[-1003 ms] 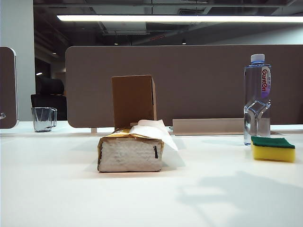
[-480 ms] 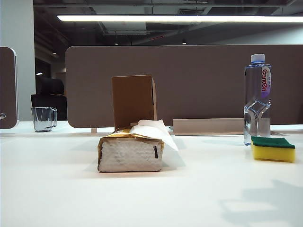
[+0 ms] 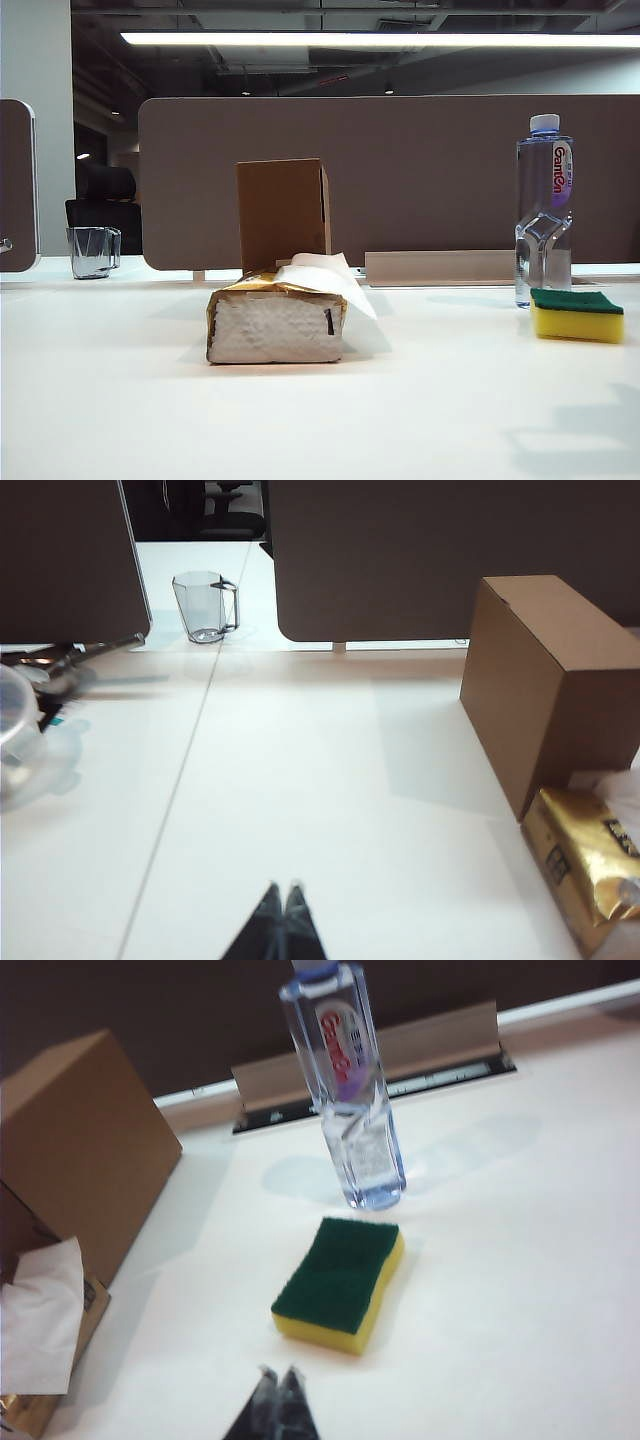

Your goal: Move the sponge from left to right to wipe the table, avoiding obstacles on the table, and finally reaching the bottle of mineral water.

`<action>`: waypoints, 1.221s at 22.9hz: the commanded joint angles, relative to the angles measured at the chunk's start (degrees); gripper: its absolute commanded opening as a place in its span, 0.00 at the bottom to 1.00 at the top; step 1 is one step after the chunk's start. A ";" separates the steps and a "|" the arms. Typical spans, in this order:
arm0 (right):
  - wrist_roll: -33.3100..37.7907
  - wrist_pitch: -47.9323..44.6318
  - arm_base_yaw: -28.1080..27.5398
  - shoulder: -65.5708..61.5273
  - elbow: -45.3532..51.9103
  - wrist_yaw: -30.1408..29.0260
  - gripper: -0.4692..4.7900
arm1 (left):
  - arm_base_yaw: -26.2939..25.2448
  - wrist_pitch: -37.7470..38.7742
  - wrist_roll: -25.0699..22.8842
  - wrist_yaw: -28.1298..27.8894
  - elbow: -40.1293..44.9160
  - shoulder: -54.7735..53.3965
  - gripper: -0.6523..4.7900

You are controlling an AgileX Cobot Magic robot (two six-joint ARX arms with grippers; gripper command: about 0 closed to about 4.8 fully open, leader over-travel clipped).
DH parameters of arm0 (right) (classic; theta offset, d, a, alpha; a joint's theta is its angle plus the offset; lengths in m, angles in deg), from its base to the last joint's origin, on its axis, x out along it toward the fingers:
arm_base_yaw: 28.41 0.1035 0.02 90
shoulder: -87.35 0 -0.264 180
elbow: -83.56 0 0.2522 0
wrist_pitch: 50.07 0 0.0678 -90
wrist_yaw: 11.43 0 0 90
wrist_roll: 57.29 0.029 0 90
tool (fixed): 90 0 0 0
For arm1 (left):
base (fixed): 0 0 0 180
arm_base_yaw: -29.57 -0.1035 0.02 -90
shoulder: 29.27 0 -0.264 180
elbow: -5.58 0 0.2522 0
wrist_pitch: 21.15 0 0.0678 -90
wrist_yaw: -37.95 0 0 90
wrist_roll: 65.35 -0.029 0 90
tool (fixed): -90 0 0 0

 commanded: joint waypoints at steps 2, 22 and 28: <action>0.28 -3.15 0.02 0.94 3.67 0.22 0.08 | 0.00 -8.13 3.85 0.26 3.93 -0.07 0.11; -10.38 -13.40 0.02 1.36 21.05 -0.24 0.08 | 0.00 -34.97 -1.14 8.39 30.14 -0.04 0.11; -12.66 -14.01 0.00 1.27 21.27 2.62 0.08 | 0.00 -33.59 -1.64 7.74 32.15 -0.04 0.11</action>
